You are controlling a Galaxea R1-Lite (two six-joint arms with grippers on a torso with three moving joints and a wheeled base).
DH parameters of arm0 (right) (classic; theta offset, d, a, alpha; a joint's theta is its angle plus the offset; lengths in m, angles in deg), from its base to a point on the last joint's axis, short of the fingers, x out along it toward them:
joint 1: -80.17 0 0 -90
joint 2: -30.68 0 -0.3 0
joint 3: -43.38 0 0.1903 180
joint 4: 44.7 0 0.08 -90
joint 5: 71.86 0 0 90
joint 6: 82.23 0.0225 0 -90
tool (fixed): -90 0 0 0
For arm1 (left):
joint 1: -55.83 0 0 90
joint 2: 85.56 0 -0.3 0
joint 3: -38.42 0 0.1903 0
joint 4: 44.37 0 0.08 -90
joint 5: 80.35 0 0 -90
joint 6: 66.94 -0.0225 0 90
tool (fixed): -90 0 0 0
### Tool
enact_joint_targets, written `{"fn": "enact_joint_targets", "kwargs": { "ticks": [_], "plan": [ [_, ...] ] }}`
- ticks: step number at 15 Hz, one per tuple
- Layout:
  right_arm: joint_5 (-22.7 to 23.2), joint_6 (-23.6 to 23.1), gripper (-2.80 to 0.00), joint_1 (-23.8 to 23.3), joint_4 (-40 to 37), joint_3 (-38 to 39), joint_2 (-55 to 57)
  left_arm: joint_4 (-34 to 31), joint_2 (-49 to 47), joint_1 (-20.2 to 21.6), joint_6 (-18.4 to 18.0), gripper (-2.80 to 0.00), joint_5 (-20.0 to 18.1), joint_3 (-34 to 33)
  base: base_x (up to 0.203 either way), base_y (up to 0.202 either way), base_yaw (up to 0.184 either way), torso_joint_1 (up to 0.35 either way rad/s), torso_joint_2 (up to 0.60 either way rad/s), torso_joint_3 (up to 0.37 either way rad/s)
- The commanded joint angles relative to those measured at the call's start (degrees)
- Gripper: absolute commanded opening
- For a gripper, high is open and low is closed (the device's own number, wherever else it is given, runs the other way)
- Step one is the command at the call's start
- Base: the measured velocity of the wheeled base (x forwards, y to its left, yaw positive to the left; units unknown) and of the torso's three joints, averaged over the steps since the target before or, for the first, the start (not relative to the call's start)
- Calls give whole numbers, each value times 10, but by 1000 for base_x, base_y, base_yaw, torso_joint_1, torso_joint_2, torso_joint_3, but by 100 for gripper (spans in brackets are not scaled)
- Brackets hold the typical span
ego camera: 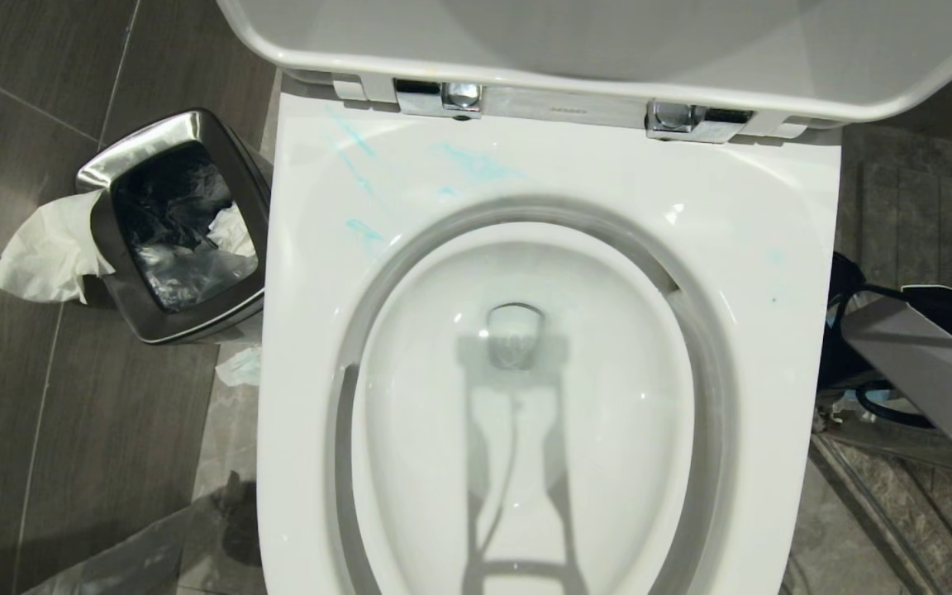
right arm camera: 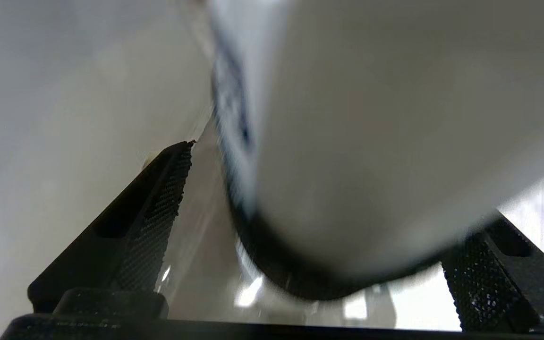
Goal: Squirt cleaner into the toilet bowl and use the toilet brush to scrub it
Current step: Pour in the cleaning agent
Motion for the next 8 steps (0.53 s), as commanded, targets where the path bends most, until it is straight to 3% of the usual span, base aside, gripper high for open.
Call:
{"fn": "enact_joint_targets", "kwargs": {
  "ticks": [1, 8],
  "plan": [
    [1, 0, 0, 0, 5, -36, 19, 0, 0, 0, 0, -280, 0, -1, 0, 0, 0, 0, 0, 0],
    [1, 2, 0, 10, 5, -86, 46, 0, 0, 0, 0, -280, 0, -1, 0, 0, 0, 0, 0, 0]
  ]
}}
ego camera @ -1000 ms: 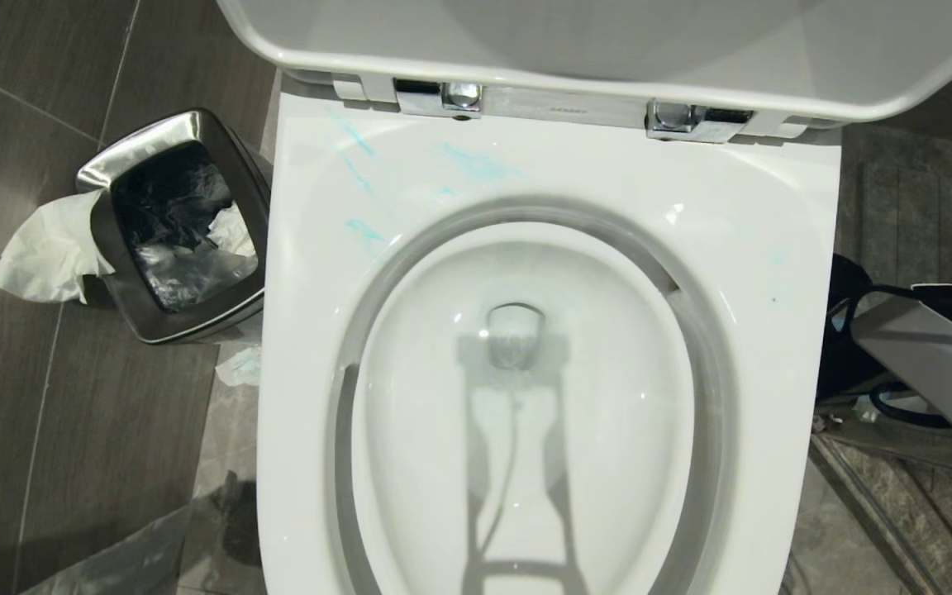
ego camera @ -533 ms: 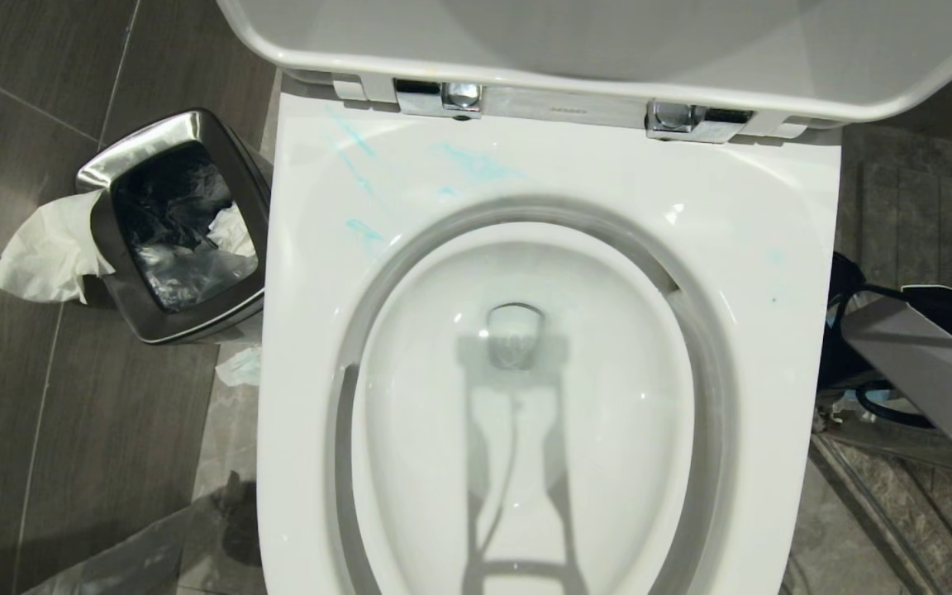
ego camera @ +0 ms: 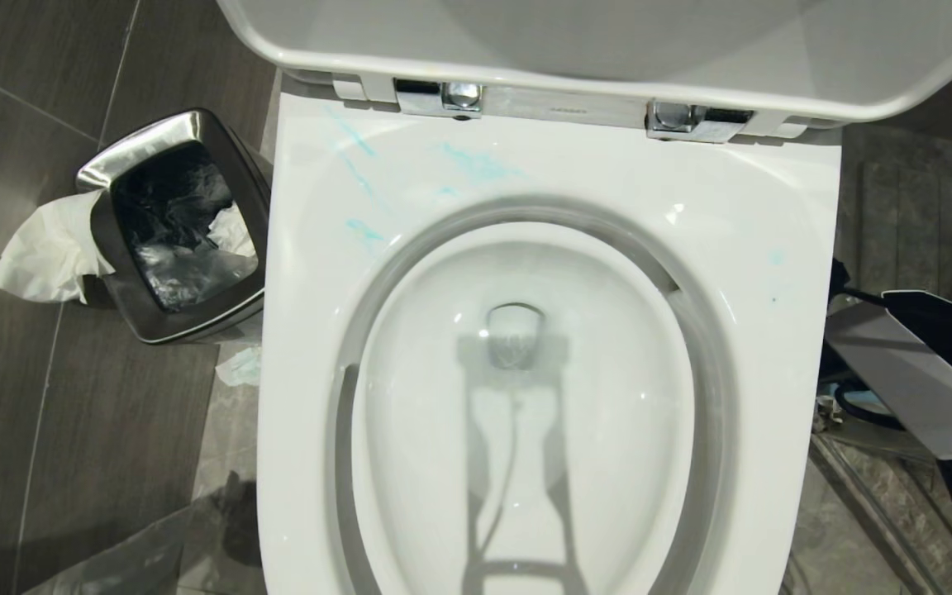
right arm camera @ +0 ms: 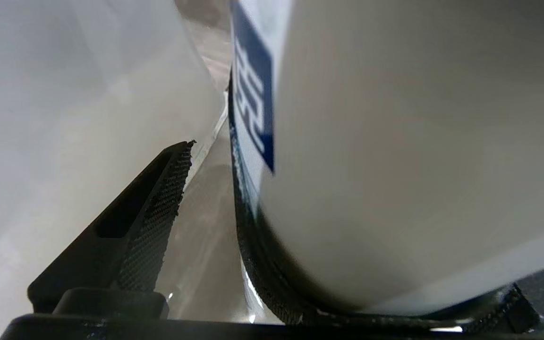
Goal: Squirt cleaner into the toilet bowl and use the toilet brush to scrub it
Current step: Pour in the cleaning agent
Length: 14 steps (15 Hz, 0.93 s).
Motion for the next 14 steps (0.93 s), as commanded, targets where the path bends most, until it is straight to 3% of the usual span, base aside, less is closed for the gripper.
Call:
{"fn": "enact_joint_targets", "kwargs": {
  "ticks": [1, 12, 13, 14],
  "plan": [
    [1, 0, 0, 3, 5, -26, 16, 0, 0, 0, 0, -280, 0, -1, 0, 0, 0, 0, 0, 0],
    [5, -2, 0, 7, 5, -64, 31, 0, -1, 0, 0, -280, 0, -1, 0, 0, 0, 0, 0, 0],
    [4, -2, -271, 7, 5, -64, 30, 0, 0, 0, 0, -280, 0, -1, 0, 0, 0, 0, 0, 0],
    [4, -2, -280, 7, 5, -65, 30, 0, 0, 0, 0, -280, 0, -1, 0, 0, 0, 0, 0, 0]
  ]
}}
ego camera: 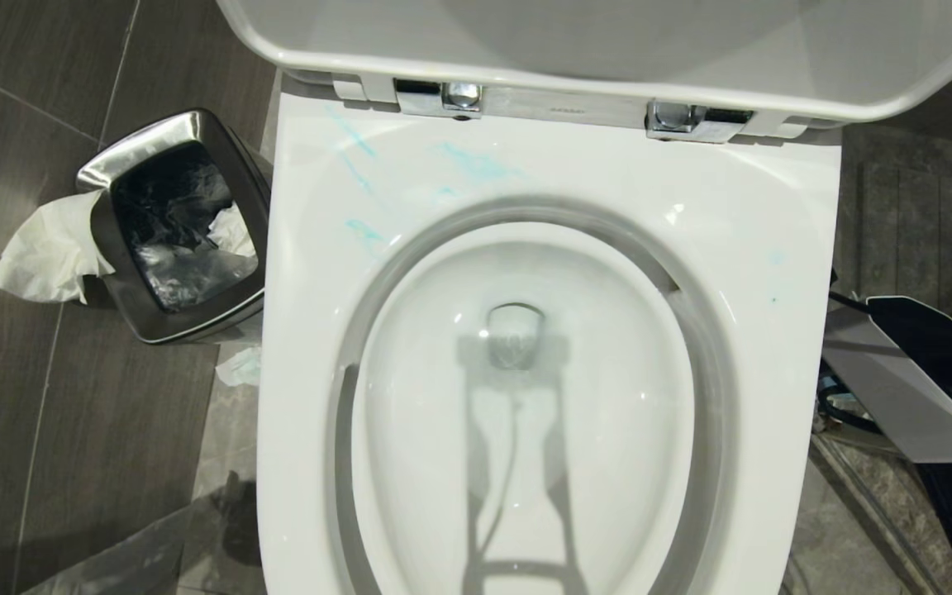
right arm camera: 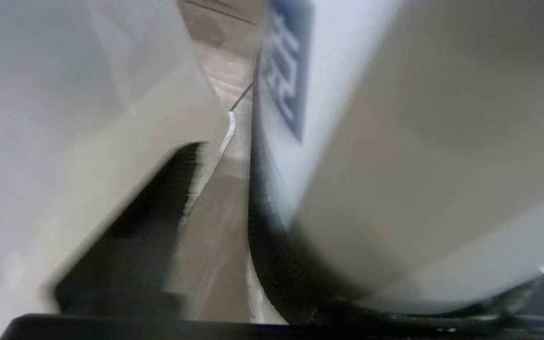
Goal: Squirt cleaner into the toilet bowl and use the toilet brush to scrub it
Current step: Pour in the cleaning agent
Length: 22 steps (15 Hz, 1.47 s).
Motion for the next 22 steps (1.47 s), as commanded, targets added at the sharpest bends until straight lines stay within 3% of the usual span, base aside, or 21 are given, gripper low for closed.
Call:
{"fn": "enact_joint_targets", "kwargs": {
  "ticks": [1, 22],
  "plan": [
    [1, -1, -280, 0, 5, -1, 0, 0, 0, 0, 0, -280, 0, -1, 0, 0, 0, 0, 0, 0],
    [-5, -1, -280, -10, 5, 11, -50, 0, 0, 0, 0, -280, 0, -1, 0, 0, 0, 0, 0, 0]
  ]
}}
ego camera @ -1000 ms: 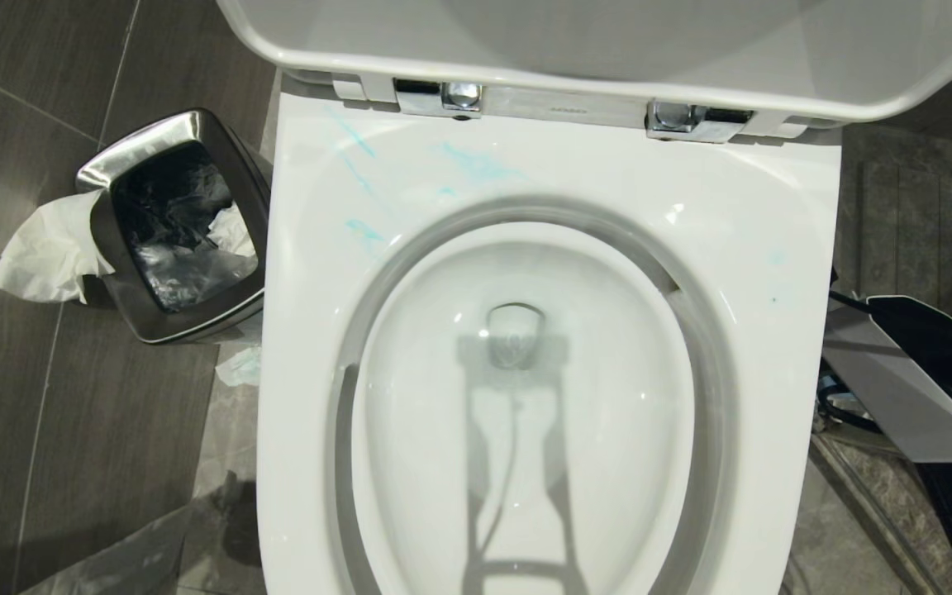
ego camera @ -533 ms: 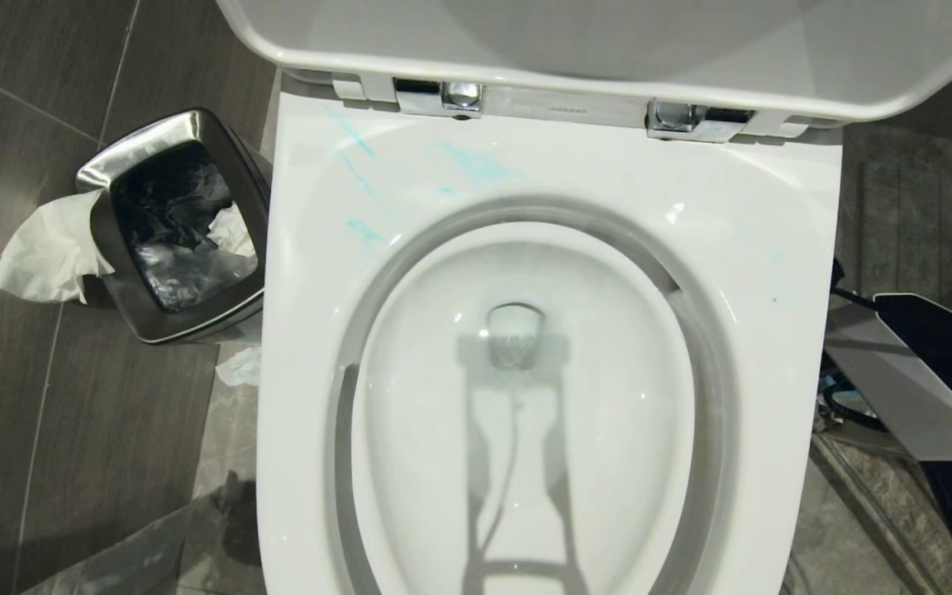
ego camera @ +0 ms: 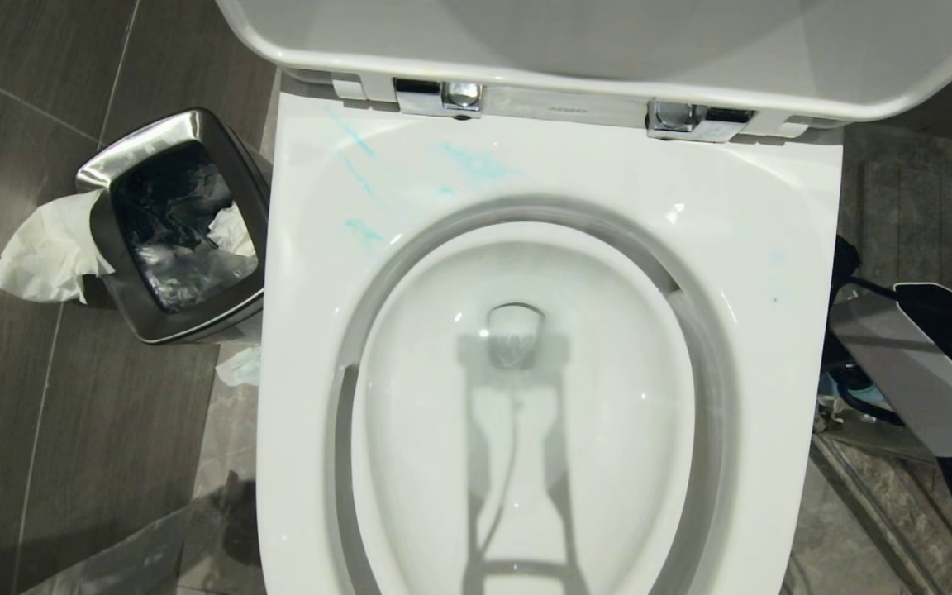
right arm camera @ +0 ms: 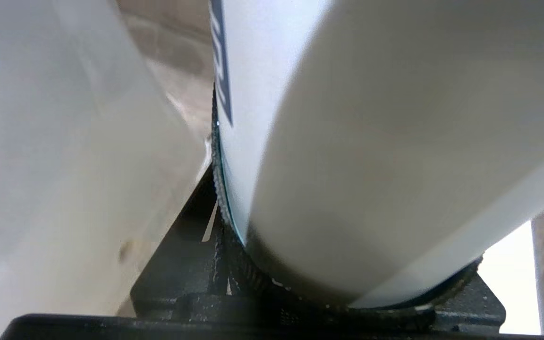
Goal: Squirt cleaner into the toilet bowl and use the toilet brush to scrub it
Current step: Pour in the cleaning agent
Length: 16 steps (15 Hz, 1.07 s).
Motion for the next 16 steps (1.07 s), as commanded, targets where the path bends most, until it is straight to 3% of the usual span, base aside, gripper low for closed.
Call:
{"fn": "enact_joint_targets", "kwargs": {
  "ticks": [1, 16],
  "plan": [
    [0, -1, -280, 0, 5, 10, -21, 0, 0, 0, 0, -280, 0, -1, 0, 0, 0, 0, 0, 0],
    [-18, 1, -280, -25, 5, 174, -170, 0, 0, 0, 0, -280, 0, -1, 0, 0, 0, 0, 0, 0]
  ]
}}
